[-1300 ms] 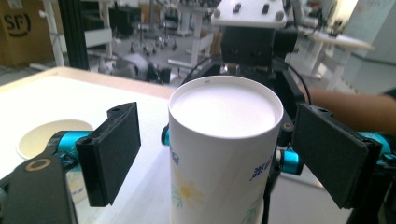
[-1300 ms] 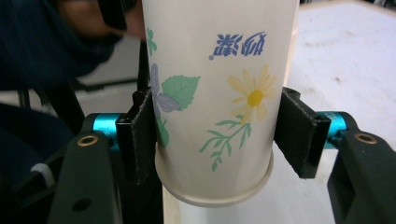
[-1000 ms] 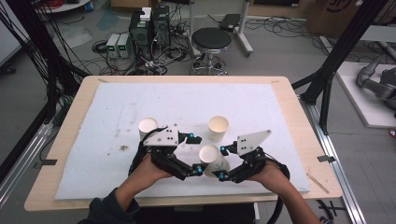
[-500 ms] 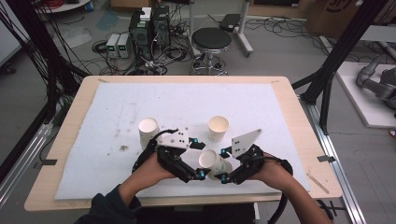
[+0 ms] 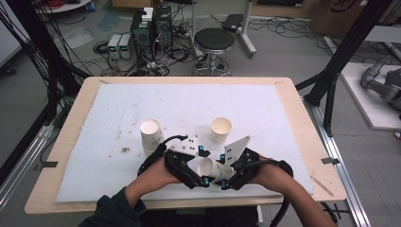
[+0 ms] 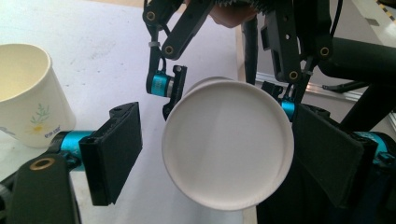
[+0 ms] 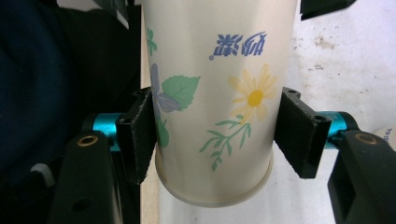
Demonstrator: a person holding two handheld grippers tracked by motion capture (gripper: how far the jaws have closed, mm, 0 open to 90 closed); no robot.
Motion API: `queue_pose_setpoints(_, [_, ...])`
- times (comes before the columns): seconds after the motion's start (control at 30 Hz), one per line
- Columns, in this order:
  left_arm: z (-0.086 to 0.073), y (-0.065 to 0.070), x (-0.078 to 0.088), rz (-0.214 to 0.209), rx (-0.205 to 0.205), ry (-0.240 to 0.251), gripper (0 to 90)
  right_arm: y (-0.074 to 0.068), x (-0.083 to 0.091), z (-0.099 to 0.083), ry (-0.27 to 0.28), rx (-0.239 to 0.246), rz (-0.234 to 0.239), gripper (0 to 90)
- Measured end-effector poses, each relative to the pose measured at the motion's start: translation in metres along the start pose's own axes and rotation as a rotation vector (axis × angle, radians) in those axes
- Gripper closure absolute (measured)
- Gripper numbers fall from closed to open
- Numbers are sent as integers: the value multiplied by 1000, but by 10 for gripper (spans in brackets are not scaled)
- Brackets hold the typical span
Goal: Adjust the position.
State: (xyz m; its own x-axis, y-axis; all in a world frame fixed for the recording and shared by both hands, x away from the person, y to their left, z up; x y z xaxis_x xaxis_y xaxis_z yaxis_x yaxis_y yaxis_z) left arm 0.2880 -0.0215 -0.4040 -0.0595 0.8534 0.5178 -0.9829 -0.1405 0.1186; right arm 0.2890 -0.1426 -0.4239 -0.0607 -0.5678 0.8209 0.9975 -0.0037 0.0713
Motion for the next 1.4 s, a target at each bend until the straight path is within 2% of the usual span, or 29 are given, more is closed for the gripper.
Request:
queue_pose_setpoints(0.3, [-4, 4, -4, -42, -15, -36, 258, -6, -5, 4, -42, 17, 20, 361])
queue_pose_setpoints(0.37, [-5, 5, -5, -52, -25, -48, 303, -7, -7, 3, -57, 9, 28, 360])
queue_pose_setpoints(0.43, [-6, 5, -5, -56, -31, -54, 345, -7, -8, 3, -51, 7, 37, 360])
queue_pose_setpoints(0.6, [-7, 4, -4, -50, -41, -53, 367, -6, -8, 1, -43, -1, 47, 360])
queue_pose_setpoints(0.67, [-7, 4, -3, -43, -45, -44, 369, -5, -9, 1, -23, 0, 45, 319])
queue_pose_setpoints(0.7, [-7, 4, -3, -41, -43, -37, 370, -4, -9, 1, -3, -11, 39, 295])
queue_pose_setpoints(0.77, [-7, 2, 0, -30, -39, -23, 371, -2, -9, 0, 41, -61, 19, 208])
queue_pose_setpoints(0.93, [-7, 0, 7, -14, -14, 39, 372, 0, 0, -4, 196, -128, 22, 209])
queue_pose_setpoints(1.23, [-5, 0, 17, -12, 6, 194, 372, 0, 24, -6, 459, -173, -42, 208])
queue_pose_setpoints(1.4, [-5, -1, 22, -4, 8, 250, 372, 0, 32, -11, 549, -194, -77, 204])
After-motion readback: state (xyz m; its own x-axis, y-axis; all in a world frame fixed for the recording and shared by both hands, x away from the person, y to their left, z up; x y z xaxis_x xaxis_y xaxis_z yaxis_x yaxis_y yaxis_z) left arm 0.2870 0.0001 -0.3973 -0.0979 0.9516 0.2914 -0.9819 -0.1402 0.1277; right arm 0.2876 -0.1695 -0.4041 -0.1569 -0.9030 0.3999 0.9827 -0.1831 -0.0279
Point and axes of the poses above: each handheld gripper's, and its own axes: x roughly backward along the jaws, z roughly out of its top, y roughly to its right, the point moved 7 cm from there along -x, roughly forward along the jaws, and after that the axes turned 2 degrees about x, right-handed, at the moved point
